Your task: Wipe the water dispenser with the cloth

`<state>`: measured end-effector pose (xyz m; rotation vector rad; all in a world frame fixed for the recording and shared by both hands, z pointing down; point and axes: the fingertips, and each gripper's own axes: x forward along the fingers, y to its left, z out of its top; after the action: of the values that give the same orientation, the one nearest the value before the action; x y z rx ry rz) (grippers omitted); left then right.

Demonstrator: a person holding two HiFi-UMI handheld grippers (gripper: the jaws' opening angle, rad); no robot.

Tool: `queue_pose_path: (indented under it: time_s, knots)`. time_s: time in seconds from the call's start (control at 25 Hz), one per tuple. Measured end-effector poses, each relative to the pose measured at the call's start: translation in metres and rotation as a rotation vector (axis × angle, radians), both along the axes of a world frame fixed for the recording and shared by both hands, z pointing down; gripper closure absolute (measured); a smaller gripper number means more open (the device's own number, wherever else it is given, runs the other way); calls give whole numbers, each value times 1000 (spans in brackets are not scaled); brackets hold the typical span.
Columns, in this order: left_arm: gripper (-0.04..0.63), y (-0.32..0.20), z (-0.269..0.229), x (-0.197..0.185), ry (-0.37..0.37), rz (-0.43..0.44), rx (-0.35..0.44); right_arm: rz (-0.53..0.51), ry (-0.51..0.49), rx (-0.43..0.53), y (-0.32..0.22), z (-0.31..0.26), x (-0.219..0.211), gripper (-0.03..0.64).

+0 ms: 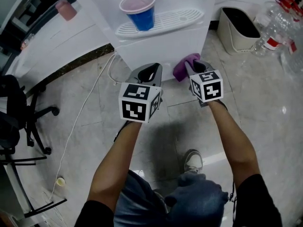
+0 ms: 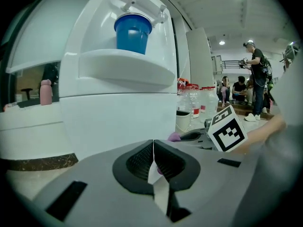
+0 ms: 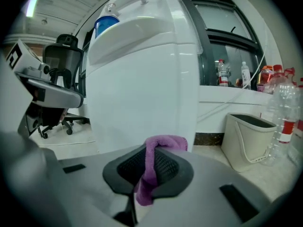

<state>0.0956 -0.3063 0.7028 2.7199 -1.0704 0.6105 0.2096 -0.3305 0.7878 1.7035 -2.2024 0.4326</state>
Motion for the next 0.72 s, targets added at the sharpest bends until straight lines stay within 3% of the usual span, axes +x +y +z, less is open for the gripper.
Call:
queue_pose_path:
  time_s: [0.28,0.72]
  knots:
    - [569,-1,-11,29,11,48,8,67,4,-3,5,-20,44,584]
    - [569,11,-81,29,38,49,-46,32,1,-8,36,-127,22,584]
